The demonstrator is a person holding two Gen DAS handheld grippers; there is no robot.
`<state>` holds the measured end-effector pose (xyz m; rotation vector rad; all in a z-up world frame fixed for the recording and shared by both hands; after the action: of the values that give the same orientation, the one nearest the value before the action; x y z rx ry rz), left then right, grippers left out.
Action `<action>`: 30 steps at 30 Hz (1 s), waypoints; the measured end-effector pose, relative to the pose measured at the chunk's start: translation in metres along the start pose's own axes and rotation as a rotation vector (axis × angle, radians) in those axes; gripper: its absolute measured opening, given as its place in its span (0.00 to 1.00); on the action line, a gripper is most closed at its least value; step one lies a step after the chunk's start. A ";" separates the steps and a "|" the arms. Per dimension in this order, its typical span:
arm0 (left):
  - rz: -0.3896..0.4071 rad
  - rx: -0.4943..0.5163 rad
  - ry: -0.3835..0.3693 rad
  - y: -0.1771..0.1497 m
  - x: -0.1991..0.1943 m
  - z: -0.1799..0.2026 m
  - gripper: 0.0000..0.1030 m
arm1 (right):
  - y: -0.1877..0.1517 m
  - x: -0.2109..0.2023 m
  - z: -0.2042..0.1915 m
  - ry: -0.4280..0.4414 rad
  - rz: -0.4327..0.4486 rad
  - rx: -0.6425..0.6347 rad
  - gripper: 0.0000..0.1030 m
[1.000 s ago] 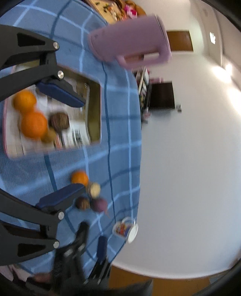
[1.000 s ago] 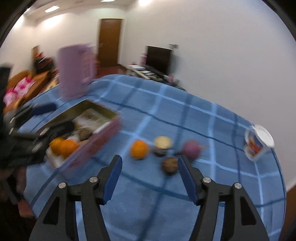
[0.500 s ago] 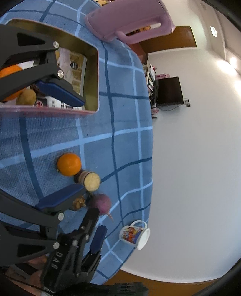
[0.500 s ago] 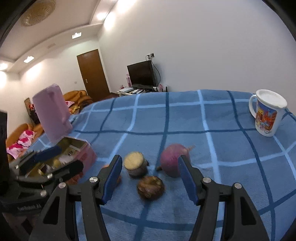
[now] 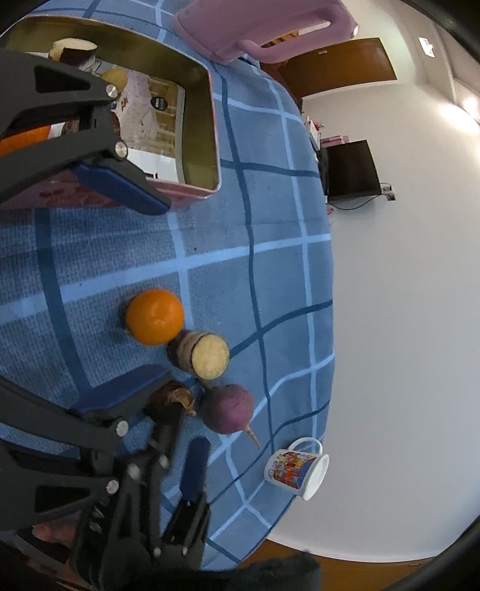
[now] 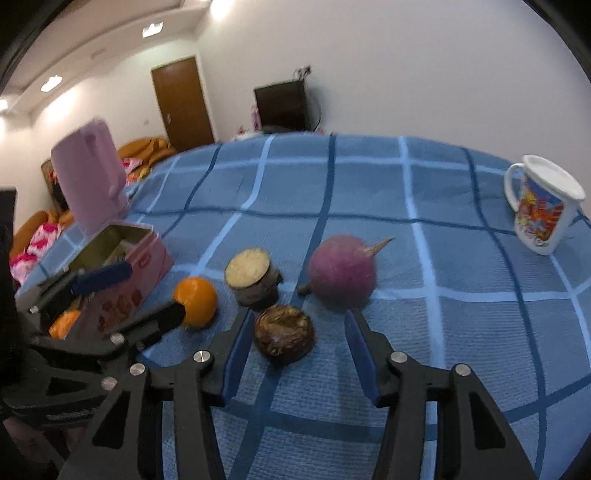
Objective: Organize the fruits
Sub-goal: 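Grasp the brown mangosteen with the right tool while the left tool grasps an orange, then lift the held mangosteen and orange and carry them toward the tin box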
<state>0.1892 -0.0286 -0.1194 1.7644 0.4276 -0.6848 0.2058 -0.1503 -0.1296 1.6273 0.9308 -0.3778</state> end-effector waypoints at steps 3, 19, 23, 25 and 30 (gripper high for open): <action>-0.010 0.001 -0.003 -0.001 0.002 -0.001 0.83 | -0.006 0.012 -0.002 0.030 -0.075 -0.002 0.48; -0.031 0.099 -0.023 0.006 0.017 0.000 0.82 | -0.003 -0.004 0.001 0.022 -0.005 -0.004 0.41; -0.056 0.127 -0.058 0.005 0.022 0.011 0.67 | -0.002 -0.008 0.002 0.003 0.018 -0.007 0.41; -0.083 0.146 -0.085 0.003 0.028 0.018 0.60 | -0.001 -0.010 0.003 -0.001 0.021 -0.005 0.41; -0.115 0.131 -0.154 0.001 0.037 0.024 0.39 | 0.001 -0.017 0.002 0.001 0.058 -0.013 0.41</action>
<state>0.2122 -0.0542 -0.1475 1.8046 0.3878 -0.9418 0.1961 -0.1585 -0.1181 1.6386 0.8833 -0.3306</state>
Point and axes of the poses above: each gripper's, at about its wrist camera, not at the fingertips, and x roughly the way its jaws point, z to its right, y to its top, the point moved 8 cm from there along x, roughly the way its jaws point, and after that the axes turned 15 degrees about x, right-handed, at the moved point
